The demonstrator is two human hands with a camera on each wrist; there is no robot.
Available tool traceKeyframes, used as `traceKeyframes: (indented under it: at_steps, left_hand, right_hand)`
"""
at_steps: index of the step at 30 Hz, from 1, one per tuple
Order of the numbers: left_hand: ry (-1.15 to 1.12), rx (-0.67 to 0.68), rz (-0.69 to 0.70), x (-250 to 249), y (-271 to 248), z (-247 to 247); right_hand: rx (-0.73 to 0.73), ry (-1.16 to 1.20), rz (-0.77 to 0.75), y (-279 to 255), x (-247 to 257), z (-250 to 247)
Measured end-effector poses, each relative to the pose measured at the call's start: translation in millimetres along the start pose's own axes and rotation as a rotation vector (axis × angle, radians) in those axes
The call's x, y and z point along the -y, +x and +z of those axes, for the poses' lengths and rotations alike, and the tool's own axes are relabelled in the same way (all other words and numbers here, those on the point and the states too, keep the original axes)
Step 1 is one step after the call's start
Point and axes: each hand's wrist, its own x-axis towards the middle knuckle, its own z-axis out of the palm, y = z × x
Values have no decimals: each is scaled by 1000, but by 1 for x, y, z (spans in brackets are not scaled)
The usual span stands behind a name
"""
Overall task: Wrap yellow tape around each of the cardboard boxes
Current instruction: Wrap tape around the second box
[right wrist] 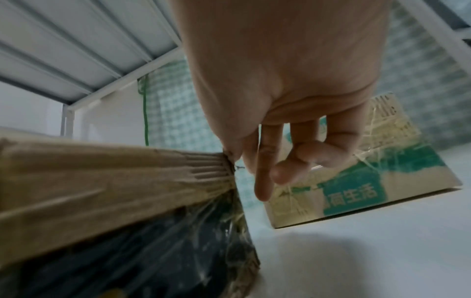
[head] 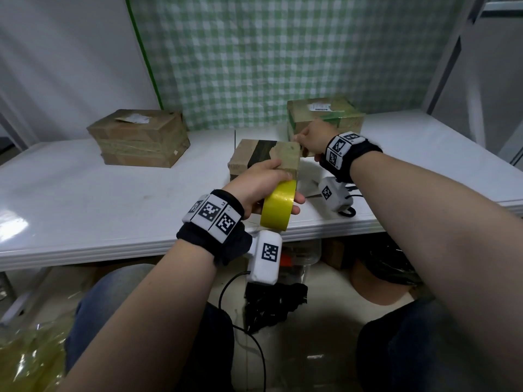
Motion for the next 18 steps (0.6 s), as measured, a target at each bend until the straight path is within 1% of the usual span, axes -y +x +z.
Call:
traceKeyframes:
  at_steps: [1, 3, 4, 5, 6, 7, 9, 10, 11, 14, 18]
  left_hand:
    - [0, 0, -3, 0, 0, 0]
    - [1, 1, -9, 1, 1, -1]
    - [2, 1, -8, 1, 2, -1]
    - [7, 1, -7, 1, 2, -1]
    - [9, 4, -4, 1, 1, 0]
    - [17, 6, 0, 2, 1, 1]
    - [30, 4, 6, 2, 0, 2]
    - [26, 1, 4, 3, 0, 2]
    - [17, -4, 1, 4, 1, 2]
    - [14, 2, 15, 5, 2, 3]
    - [-10, 16, 14, 5, 4, 0]
  right_hand:
    - [-6, -8, -6, -4, 0, -2]
    - [-92, 18, -40, -11, 0, -5]
    - [-139, 59, -81, -19, 1, -8]
    - [-156, 118, -131, -26, 2, -9]
    - [-126, 174, -196, -34, 4, -10]
    - [-46, 198, -258, -42, 6, -9]
    - [130, 97, -349, -55, 7, -3]
    - [185, 26, -370, -58, 5, 2]
    - [214, -5, -360, -58, 2, 6]
    - [235, 83, -286, -52, -1, 11]
    - [215, 355, -163, -44, -2, 13]
